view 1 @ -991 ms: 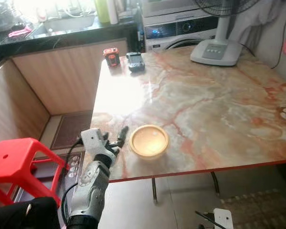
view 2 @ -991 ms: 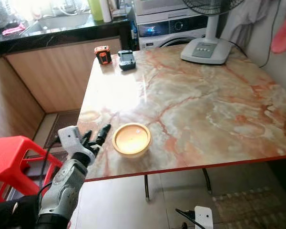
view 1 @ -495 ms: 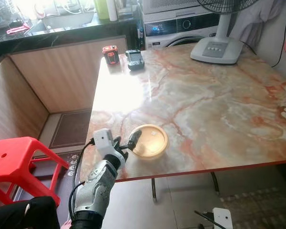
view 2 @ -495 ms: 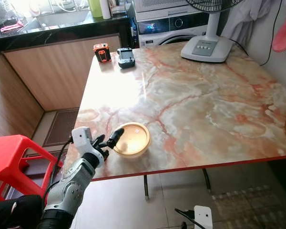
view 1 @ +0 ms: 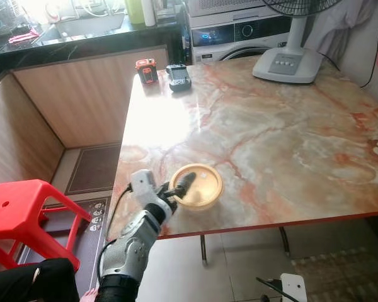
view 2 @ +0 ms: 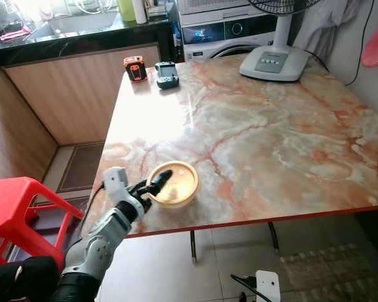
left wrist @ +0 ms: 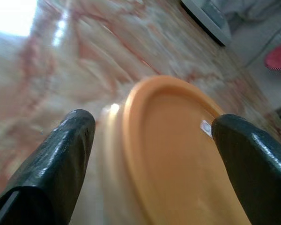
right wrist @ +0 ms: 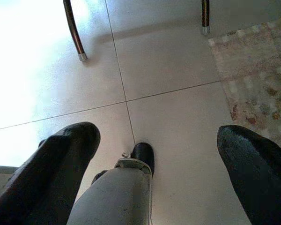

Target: Restocking fridge

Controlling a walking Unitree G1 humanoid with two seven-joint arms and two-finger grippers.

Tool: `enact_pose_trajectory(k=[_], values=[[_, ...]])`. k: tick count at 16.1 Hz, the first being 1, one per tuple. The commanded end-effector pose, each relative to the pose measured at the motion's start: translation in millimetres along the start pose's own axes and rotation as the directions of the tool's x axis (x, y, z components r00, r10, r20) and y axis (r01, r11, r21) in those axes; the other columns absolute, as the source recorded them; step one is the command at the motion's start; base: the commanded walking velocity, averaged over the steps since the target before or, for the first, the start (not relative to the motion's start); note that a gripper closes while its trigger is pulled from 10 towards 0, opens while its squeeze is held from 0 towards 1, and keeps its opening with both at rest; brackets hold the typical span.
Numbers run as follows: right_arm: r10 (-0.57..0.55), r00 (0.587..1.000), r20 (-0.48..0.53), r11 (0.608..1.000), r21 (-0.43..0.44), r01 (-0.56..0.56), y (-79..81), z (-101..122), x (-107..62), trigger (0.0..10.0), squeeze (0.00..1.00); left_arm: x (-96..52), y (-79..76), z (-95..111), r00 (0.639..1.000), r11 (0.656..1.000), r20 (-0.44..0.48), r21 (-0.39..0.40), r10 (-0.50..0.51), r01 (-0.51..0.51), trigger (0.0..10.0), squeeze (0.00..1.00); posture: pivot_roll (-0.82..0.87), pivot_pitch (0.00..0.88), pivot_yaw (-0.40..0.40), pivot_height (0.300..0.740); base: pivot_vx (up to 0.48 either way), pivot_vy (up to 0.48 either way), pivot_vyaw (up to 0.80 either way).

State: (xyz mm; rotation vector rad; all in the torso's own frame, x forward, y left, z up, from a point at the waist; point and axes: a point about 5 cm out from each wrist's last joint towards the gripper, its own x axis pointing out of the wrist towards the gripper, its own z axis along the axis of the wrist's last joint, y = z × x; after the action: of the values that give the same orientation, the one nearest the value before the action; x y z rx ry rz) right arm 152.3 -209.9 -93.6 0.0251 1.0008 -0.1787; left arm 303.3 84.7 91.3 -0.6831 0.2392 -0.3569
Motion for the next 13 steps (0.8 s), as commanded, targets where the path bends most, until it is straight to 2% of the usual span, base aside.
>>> enact_pose_trajectory(k=[1, 6, 12, 13], values=[[0.01, 1.0, -0.003, 1.0, 0.002, -0.01, 4.8, -1, 0.0, 10.0, 0.0, 0.4, -1.2, -8, 1.0, 0.999, -0.028, -0.032, -0.001, 0.0, 10.0, 0.0, -0.08, 0.0, 0.119, 0.74, 0.0, 0.0, 0.0], [0.011, 1.0, -0.003, 1.0, -0.003, -0.011, 4.9, -1, 0.1, 10.0, 0.0, 3.2, -1.6, -13, 0.999, 0.997, -0.051, -0.072, -0.006, 0.002, 10.0, 0.0, -0.09, 0.0, 0.118, 0.74, 0.0, 0.0, 0.0], [0.013, 1.0, -0.003, 1.0, -0.015, -0.013, 3.7, 0, 0.2, 10.0, 0.0, 11.9, 0.1, -13, 0.998, 0.998, -0.061, -0.046, 0.028, -0.031, 10.0, 0.0, -0.09, 0.0, 0.111, 0.74, 0.0, 0.0, 0.0], [0.012, 1.0, -0.003, 1.0, -0.016, -0.012, 3.6, 0, 0.2, 10.0, 0.0, 13.1, 0.1, -13, 0.998, 0.998, -0.059, -0.048, 0.03, -0.033, 4.0, 0.0, -0.1, 0.0, 0.11, 0.74, 0.0, 0.0, 0.0]])
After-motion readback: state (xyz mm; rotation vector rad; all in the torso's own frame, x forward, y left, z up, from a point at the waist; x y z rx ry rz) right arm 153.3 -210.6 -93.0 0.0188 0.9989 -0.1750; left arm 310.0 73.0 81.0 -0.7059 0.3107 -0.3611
